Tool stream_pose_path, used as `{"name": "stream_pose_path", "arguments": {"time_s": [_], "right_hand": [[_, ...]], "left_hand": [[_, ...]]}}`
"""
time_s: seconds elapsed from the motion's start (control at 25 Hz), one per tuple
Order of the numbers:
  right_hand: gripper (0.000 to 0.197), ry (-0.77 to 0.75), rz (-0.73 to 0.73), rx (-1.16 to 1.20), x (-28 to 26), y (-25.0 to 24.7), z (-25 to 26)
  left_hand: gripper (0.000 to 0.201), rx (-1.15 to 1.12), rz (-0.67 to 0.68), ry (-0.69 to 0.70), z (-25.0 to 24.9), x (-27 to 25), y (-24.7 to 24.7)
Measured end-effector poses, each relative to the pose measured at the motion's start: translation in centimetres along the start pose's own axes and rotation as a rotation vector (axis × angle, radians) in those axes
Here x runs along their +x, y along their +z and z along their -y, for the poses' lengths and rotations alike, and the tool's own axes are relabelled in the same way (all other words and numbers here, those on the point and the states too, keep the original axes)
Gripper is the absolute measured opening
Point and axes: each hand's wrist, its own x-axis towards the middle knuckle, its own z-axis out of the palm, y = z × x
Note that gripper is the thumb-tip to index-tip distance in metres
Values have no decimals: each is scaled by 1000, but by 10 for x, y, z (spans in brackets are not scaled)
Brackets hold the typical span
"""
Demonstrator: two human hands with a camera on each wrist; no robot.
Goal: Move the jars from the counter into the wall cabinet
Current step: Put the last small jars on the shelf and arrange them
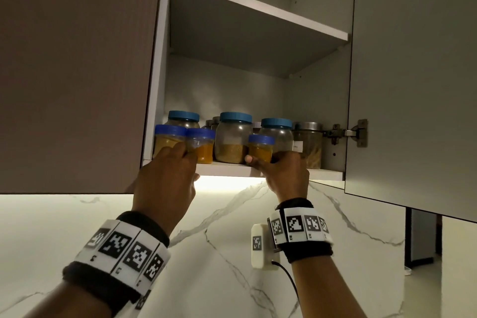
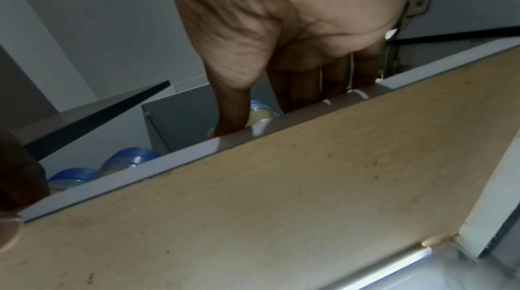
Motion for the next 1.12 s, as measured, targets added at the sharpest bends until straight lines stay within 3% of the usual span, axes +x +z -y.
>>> {"name": "stream_pose_path", "arguments": {"time_s": [0.2,0.48,0.56,0.76,0.92,1.12], "right_hand": [[36,-74,5,93,-9,-8,-7],[11,-153,102,280,-17,-29,-11],[9,-138,34,337,-13,-41,-19],[19,-48,-231,149,16,-72,-49],[16,-46,-165,5,40,-81,-63],[28,35,-90,-188,65,-65,-70]], "left_hand": [[39,-38,30,78,6,1,-4],[39,14,26,75,2,3,-8],[39,-19,32,85,4,4,-8],[38,-64,-10,75,7,3,-7],[39,-103,-1,74,10,4,2],[27,-63,101,-39,3,12,-9]]}}
